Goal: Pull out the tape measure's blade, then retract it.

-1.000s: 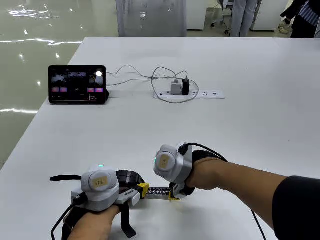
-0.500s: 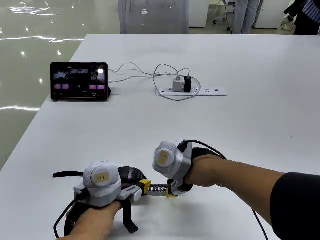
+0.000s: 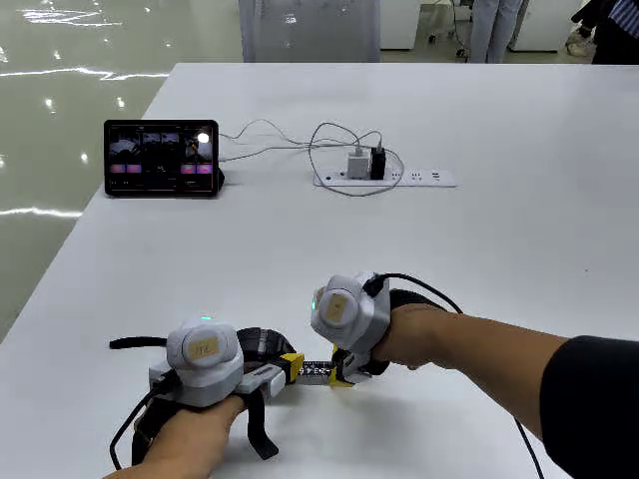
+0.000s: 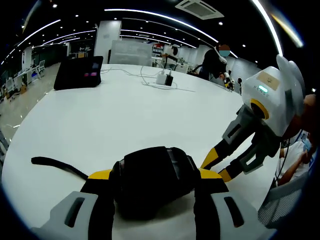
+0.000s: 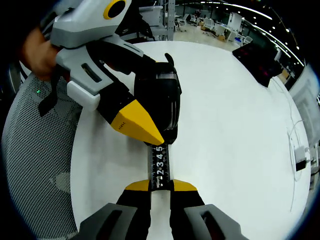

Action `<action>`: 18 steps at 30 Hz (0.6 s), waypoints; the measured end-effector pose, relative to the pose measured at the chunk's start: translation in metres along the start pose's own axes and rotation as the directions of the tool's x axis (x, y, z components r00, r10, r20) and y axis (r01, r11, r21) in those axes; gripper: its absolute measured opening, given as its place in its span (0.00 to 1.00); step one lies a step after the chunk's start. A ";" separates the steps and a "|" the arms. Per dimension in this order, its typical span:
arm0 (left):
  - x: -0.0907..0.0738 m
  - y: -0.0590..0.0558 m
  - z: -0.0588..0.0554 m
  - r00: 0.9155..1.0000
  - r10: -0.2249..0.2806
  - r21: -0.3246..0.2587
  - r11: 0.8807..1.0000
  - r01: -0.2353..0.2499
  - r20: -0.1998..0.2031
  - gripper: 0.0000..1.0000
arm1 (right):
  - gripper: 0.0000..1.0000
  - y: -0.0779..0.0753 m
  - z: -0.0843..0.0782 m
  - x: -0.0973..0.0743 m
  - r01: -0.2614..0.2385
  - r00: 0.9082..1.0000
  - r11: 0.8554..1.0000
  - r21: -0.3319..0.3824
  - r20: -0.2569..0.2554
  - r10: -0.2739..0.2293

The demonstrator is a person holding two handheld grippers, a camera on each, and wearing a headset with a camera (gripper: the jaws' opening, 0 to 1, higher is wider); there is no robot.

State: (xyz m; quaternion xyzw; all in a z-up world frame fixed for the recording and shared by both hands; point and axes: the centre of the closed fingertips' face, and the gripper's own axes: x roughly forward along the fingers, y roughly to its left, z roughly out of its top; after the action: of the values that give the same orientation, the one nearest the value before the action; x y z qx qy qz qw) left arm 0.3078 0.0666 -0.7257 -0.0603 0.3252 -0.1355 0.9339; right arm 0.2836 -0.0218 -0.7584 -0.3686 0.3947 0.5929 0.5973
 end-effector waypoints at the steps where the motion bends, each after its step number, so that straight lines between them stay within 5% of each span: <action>1: 0.000 0.000 0.000 1.000 -0.001 -0.002 1.000 0.001 0.000 0.60 | 0.10 0.000 0.000 0.000 -0.005 1.000 1.000 -0.008 0.007 0.005; 18: 0.000 0.000 0.000 1.000 -0.006 -0.011 1.000 0.006 -0.007 0.59 | 0.10 -0.001 0.006 0.003 -0.004 0.999 0.999 -0.036 0.046 0.005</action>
State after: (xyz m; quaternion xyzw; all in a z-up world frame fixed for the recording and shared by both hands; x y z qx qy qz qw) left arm 0.3075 0.0665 -0.7256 -0.0657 0.3290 -0.1368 0.9320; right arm 0.2844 -0.0150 -0.7582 -0.3645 0.3711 0.6095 0.5983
